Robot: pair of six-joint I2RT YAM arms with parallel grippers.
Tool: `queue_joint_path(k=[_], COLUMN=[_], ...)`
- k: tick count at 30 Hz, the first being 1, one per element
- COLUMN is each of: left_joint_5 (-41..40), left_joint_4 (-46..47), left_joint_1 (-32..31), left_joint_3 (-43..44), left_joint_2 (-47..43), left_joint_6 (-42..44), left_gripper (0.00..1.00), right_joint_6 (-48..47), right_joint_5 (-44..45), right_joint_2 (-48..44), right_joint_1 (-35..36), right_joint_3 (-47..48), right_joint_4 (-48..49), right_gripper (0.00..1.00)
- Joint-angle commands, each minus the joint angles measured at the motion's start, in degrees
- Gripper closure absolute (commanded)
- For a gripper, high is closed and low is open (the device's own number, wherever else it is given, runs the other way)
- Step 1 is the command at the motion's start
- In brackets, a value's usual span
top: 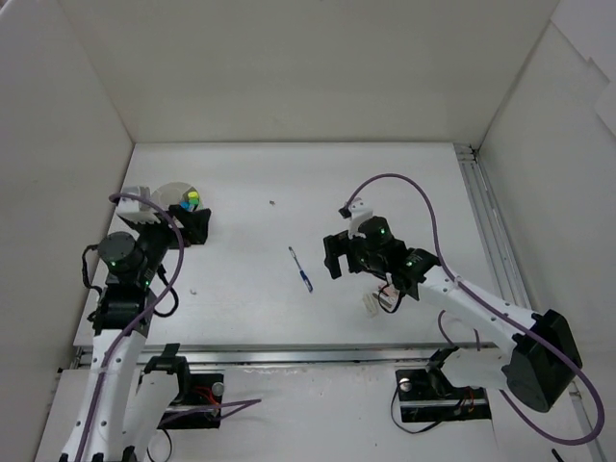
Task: Sort the stationery into containers
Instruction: Pick up the pen from the center of the board.
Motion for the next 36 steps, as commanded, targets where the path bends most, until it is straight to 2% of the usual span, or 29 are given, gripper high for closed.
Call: queue_joint_path(k=[1, 4, 5, 10, 14, 21, 24, 27, 28, 30, 33, 34, 36], left_joint_5=[5.86, 5.95, 4.39, -2.74, -6.09, -2.76, -1.09, 0.06, 0.15, -0.03, 0.41, 0.59, 1.38], left_joint_4=[-1.51, -0.71, -0.71, -1.68, -3.78, -2.92, -0.98, -0.80, -1.15, -1.33, -1.33, -1.15, -1.06], left_joint_1=[-3.18, -9.59, -13.87, -24.89, -27.98, -31.40, -31.41, -31.93, -31.94, -31.94, -31.94, -31.94, -32.46], left_joint_3=[-3.49, -4.99, -4.73, -2.79, -0.42, -0.32, -1.47, -1.65, -1.47, -1.56, -1.73, -1.74, -1.48], left_joint_2=[-0.51, 2.64, 3.69, 9.93, 11.96, 10.65, 9.25, 8.36, 7.93, 7.57, 6.34, 6.17, 6.51], left_joint_6=[-7.44, -9.73, -9.56, -5.78, -3.32, 2.04, 3.63, 5.47, 5.91, 7.05, 8.99, 9.51, 11.26], left_gripper=[0.01, 0.01, 0.01, 0.01, 0.00, 0.01, 0.01, 0.01, 0.01, 0.01, 0.01, 0.01, 0.01], right_joint_6=[6.10, 9.79, 11.54, 12.87, 9.28, 4.52, 4.17, 3.82, 3.82, 3.99, 4.17, 4.34, 4.78], right_joint_5=[7.43, 10.87, 12.00, 11.23, 7.80, 1.49, -1.85, -4.67, -5.29, -6.44, -6.71, -6.70, -6.88], right_joint_2=[0.07, 1.47, 2.00, 6.56, 10.43, 17.90, 22.12, 26.60, 28.35, 29.77, 30.31, 29.61, 27.94], right_joint_1=[-0.57, -1.10, -1.45, -3.91, -7.76, -14.54, -15.69, -15.78, -15.87, -15.69, -15.69, -15.69, -15.52], right_joint_3=[-1.63, -2.34, -2.34, -1.20, 1.09, 4.43, 6.62, 9.00, 10.05, 10.49, 9.80, 9.36, 8.57], right_joint_4=[-0.44, -4.22, -4.92, -7.56, -7.65, -7.57, -7.74, -7.74, -7.65, -7.57, -7.57, -7.65, -7.65], right_gripper=[0.02, 0.02, 0.02, 0.02, 0.02, 0.02, 0.06, 0.15, 0.22, 0.29, 0.57, 0.74, 0.86])
